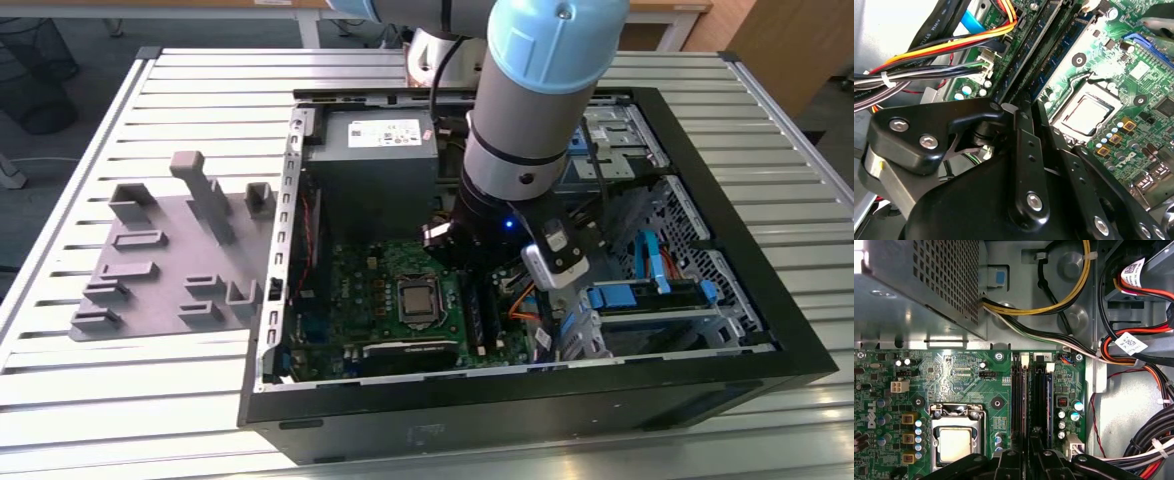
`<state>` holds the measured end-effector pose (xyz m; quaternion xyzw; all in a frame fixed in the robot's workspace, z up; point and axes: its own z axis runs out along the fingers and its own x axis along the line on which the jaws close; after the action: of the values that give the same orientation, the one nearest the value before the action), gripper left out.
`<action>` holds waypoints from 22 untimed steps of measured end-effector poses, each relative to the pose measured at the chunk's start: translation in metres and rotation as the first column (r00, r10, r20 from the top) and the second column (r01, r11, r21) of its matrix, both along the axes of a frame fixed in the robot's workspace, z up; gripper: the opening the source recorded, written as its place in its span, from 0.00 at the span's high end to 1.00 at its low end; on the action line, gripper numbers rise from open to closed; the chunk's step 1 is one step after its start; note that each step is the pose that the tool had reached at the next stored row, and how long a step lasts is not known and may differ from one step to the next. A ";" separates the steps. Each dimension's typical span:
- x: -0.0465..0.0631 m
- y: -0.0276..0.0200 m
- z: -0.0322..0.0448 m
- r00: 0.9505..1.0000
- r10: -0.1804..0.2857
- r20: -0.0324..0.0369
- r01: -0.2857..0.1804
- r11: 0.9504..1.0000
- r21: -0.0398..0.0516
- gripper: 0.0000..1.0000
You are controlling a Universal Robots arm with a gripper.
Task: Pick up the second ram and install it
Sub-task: 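Press down the second ram until it locks into place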
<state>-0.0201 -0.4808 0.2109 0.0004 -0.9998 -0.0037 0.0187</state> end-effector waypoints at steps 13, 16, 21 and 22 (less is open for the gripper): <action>0.000 0.0000 0.0224 1.000 0.000 0.000 0.000 1.000 0.000 0.87; 0.000 0.0000 0.0223 1.000 0.000 0.000 0.000 1.000 0.000 0.89; 0.000 0.0000 0.0186 1.000 0.000 0.000 0.000 1.000 0.001 0.89; 0.000 0.0000 0.0173 1.000 0.000 0.000 0.000 1.000 0.001 0.89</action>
<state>-0.0199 -0.4808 0.2283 0.0004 -0.9998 -0.0042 0.0187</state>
